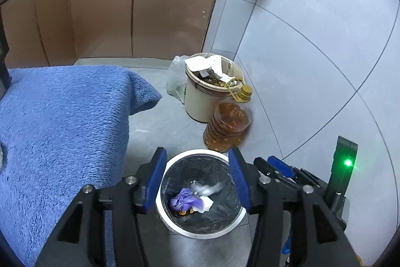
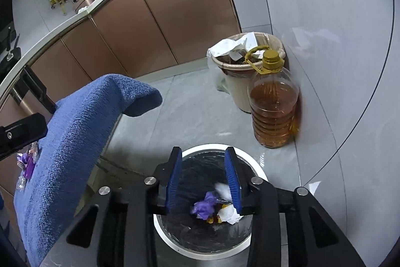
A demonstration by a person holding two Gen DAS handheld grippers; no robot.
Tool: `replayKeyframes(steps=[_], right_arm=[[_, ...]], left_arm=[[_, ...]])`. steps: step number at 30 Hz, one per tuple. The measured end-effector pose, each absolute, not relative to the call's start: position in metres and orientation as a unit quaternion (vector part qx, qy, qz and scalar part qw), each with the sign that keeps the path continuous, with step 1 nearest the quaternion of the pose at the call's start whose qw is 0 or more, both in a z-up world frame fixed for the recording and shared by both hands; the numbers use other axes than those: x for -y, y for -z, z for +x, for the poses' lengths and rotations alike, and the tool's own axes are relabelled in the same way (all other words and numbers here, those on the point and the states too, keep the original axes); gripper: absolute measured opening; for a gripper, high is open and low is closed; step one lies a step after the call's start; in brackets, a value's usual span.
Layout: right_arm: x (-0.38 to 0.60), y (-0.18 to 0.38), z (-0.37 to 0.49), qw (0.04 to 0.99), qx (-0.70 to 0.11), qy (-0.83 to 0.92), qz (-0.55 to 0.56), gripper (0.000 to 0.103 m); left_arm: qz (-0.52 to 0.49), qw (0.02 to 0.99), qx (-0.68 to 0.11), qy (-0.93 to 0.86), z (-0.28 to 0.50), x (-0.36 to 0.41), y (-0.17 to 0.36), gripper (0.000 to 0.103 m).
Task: Collect trash
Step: 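Carry the purple wrapper and clear plastic with both tools over the trash bin, then open both tools to drop the wrapper and plastic into the bin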
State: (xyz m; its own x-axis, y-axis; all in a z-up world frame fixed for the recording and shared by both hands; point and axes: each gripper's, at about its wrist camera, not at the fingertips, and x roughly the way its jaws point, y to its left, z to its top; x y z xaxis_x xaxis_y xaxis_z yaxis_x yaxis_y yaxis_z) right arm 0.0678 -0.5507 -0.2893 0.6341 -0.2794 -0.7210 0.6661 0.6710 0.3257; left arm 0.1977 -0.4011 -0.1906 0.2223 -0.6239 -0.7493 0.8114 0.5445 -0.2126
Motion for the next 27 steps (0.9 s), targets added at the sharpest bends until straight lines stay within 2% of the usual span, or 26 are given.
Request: replayKeyframes(steps=[6, 12, 19, 27], right_arm=[[0.546, 0.276, 0.069, 0.857, -0.323, 0.275, 0.293, 0.036], [0.521, 0.232, 0.074, 0.880, -0.298, 0.256, 0.268, 0.036], [0.468, 0.165, 0.085, 0.914, -0.263, 0.213, 0.223, 0.037], [0.380, 0.082, 0.107, 0.955, -0.218, 0.120, 0.164, 0.037]], left_arm=[[0.090, 0.786, -0.401, 0.463, 0.198, 0.379, 0.175, 0.049], [0.092, 0.804, -0.370, 0.456, 0.190, 0.340, 0.146, 0.049], [0.055, 0.834, -0.330, 0.439, 0.185, 0.264, 0.106, 0.049], [-0.003, 0.892, -0.263, 0.367, 0.174, 0.142, 0.062, 0.051]])
